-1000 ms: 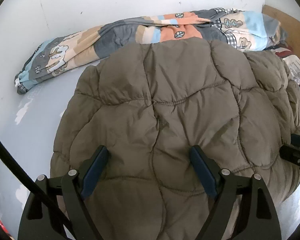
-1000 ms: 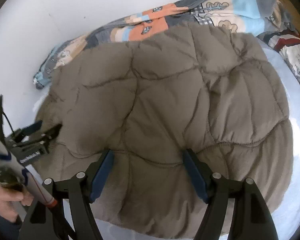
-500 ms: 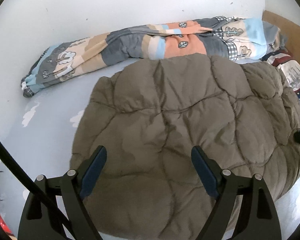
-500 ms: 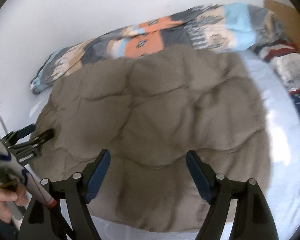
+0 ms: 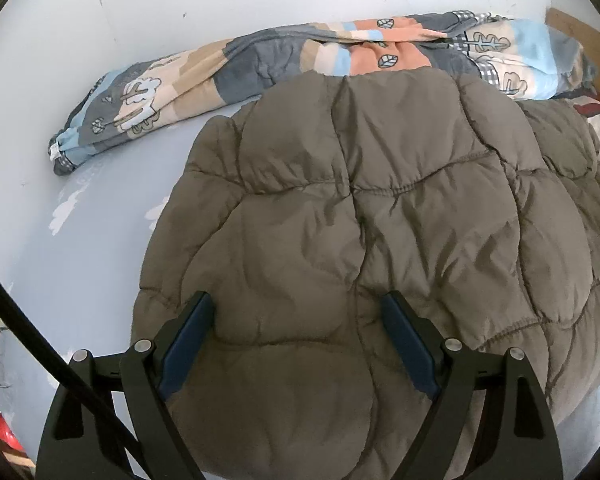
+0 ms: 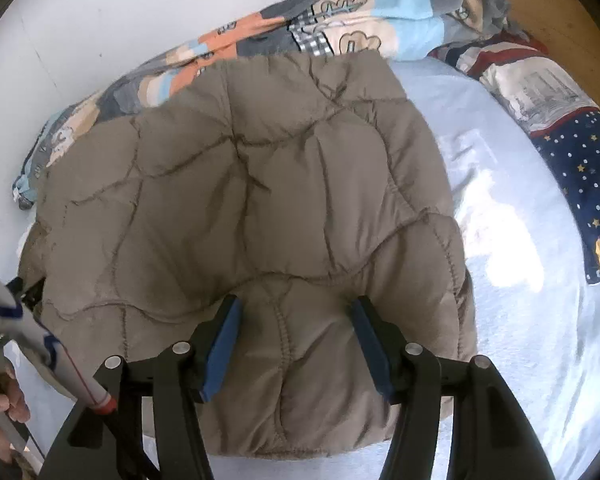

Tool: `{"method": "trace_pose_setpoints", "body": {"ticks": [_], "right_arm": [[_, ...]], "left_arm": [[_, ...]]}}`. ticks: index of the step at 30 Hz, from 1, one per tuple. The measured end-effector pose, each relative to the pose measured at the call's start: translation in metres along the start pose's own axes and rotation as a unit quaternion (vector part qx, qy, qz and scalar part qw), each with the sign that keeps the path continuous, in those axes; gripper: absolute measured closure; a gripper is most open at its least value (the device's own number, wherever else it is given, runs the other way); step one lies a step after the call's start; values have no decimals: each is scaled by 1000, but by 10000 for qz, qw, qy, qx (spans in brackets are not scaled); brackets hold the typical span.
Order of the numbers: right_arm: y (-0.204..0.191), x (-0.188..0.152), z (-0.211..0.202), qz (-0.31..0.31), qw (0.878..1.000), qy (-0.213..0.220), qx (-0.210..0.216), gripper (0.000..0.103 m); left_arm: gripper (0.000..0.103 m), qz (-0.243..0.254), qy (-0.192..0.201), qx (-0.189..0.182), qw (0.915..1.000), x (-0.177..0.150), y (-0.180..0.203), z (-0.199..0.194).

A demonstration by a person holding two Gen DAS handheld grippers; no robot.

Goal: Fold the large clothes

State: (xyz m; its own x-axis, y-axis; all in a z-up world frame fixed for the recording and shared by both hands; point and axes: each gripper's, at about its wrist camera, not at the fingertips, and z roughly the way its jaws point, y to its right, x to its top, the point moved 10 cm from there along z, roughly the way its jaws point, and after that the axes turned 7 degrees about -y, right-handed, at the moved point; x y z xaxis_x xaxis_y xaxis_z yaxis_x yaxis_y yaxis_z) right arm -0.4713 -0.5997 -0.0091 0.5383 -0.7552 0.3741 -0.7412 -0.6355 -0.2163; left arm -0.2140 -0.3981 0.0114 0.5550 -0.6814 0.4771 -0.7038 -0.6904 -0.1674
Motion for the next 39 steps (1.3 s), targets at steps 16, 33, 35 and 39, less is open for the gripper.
{"method": "trace_pose_setpoints", "body": {"ticks": [16,33,35,39], "right_arm": [[0,4,-6,237,9995,-33,186,32],[42,-28,-83,1302,9886,381,649,25],[43,-39,-95,1453,9850,501,783,23],[50,-67,-99,1824,9775,474,946,22]], "left_arm": [[14,-210,-70,-254,9994,0,-15,-19],[14,-1582,-363,-691,9843,-55,-85,-60],[14,-1770,-368,-765,9805,-68,-92,-70],[14,-2349,-346,-1294,9628,-103,-100,-88]]}}
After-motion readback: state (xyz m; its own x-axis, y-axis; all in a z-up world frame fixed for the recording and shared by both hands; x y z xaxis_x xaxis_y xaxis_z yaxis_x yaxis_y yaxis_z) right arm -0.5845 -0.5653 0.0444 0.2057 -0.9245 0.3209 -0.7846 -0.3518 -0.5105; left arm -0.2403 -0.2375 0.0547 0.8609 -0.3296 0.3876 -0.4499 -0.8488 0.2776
